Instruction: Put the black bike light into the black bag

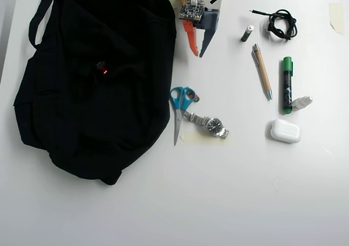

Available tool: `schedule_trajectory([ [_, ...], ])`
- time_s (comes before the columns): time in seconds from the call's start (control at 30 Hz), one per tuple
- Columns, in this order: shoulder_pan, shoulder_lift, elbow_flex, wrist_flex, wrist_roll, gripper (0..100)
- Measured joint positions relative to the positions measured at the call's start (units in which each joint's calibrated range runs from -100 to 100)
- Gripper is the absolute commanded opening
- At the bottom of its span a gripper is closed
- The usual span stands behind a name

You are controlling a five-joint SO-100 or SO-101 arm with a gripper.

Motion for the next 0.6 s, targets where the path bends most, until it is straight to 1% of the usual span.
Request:
schedule_trajectory([
  [0.13,0.0,0.0,0.0,5.1,0.0,2],
  [0.6,0.1,0.0,0.0,5.5,0.0,2],
])
